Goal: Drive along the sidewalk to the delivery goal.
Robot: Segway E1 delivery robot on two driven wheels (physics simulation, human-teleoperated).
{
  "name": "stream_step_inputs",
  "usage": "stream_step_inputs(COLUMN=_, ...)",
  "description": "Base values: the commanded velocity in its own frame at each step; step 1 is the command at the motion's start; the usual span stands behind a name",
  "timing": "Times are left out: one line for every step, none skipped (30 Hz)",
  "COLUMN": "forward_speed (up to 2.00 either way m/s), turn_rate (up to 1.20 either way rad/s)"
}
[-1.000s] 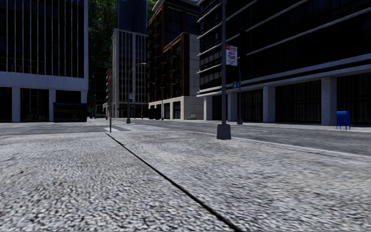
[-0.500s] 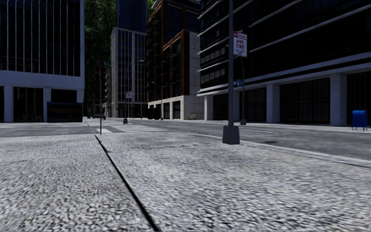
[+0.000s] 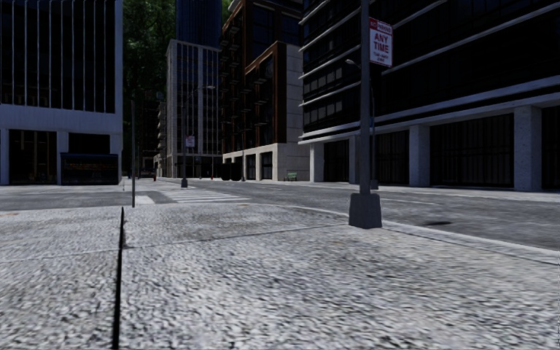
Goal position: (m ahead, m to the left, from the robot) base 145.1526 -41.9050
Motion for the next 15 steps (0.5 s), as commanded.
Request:
stream_step_inputs(forward_speed=2.00, turn_rate=0.00)
stream_step_inputs(forward_speed=2.00, turn_rate=0.00)
stream_step_inputs(forward_speed=2.00, turn_rate=0.00)
stream_step_inputs(forward_speed=2.00, turn_rate=0.00)
stream_step_inputs(forward_speed=2.00, turn_rate=0.00)
stream_step_inputs(forward_speed=2.00, turn_rate=0.00)
stream_step_inputs(forward_speed=2.00, turn_rate=0.00)
stream_step_inputs(forward_speed=2.00, turn_rate=0.00)
stream_step_inputs(forward_speed=2.00, turn_rate=0.00)
stream_step_inputs(forward_speed=2.00, turn_rate=0.00)
stream_step_inputs(forward_speed=2.00, turn_rate=0.00)
stream_step_inputs(forward_speed=2.00, turn_rate=0.00)
stream_step_inputs(forward_speed=2.00, turn_rate=0.00)
stream_step_inputs(forward_speed=2.00, turn_rate=0.00)
stream_step_inputs(forward_speed=2.00, turn_rate=0.04)
